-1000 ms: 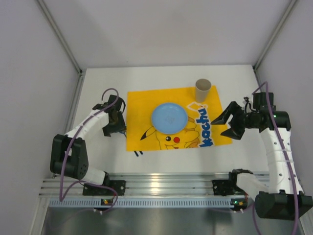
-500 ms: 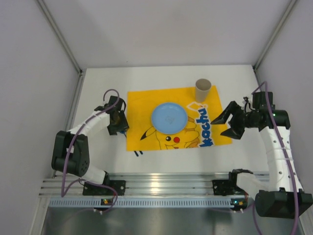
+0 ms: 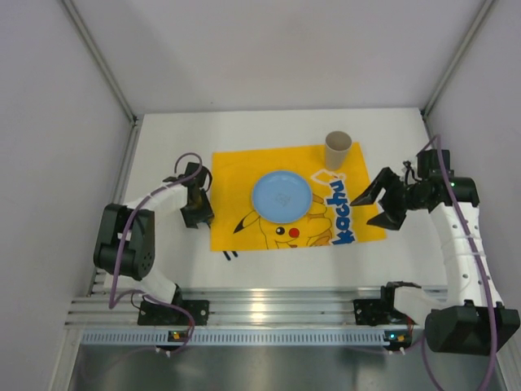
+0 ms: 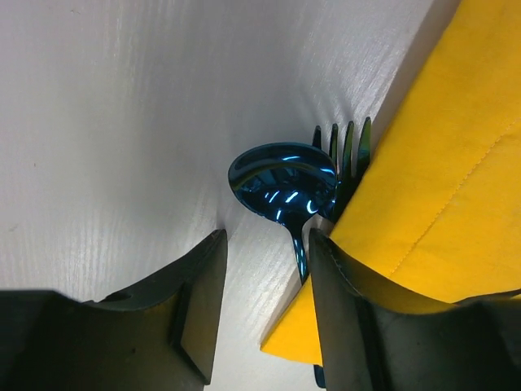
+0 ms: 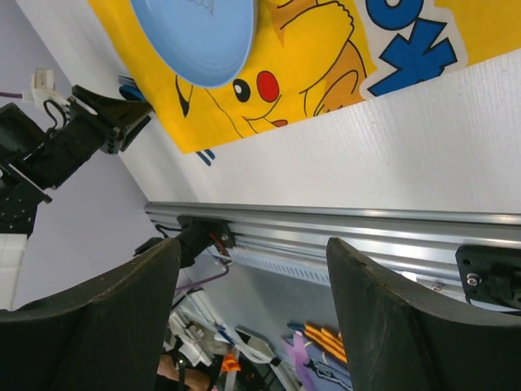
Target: Set the dinner table for one person
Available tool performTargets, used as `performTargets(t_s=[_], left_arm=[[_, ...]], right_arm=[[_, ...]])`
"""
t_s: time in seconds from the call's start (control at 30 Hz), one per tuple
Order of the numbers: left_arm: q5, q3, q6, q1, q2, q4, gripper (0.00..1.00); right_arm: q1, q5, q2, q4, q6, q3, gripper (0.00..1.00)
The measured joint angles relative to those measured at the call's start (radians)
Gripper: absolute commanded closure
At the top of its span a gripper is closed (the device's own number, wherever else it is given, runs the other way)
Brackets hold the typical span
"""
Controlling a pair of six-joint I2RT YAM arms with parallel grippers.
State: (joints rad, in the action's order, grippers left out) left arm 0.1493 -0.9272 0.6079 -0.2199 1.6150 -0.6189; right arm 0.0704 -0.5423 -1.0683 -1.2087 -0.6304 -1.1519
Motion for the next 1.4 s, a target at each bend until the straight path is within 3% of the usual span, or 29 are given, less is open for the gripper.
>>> performTargets(t_s=[0.17, 0.4, 0.5, 0.67, 1.03, 1.4], left_arm=[[-0.017, -0.003, -0.008, 0.037, 0.006, 0.005, 0.54], [-0.023, -0.054, -0.048, 0.072, 0.056, 0.004, 0.68], [-0.022, -0.093, -0.069, 0.081, 0.092, 0.004, 0.77], [-0.003, -0.148, -0.128, 0.099, 0.141, 0.026, 1.0], [0.104, -0.212, -0.275, 0.187, 0.19, 0.078, 1.0], [0.037, -0.383, -0.211, 0.192, 0.123, -0.063, 1.0]], right_arm=[[0.0, 0.0, -0.017, 0.01, 0.0, 0.0, 0.27], [0.0, 0.002, -0.043, 0.013, 0.001, -0.008, 0.27], [0.0, 0.003, -0.052, 0.015, 0.002, -0.015, 0.27], [0.0, 0.003, -0.061, 0.017, 0.003, -0.016, 0.27], [0.0, 0.003, -0.065, 0.017, 0.007, -0.016, 0.27], [0.0, 0.003, -0.044, 0.019, 0.002, -0.015, 0.27]])
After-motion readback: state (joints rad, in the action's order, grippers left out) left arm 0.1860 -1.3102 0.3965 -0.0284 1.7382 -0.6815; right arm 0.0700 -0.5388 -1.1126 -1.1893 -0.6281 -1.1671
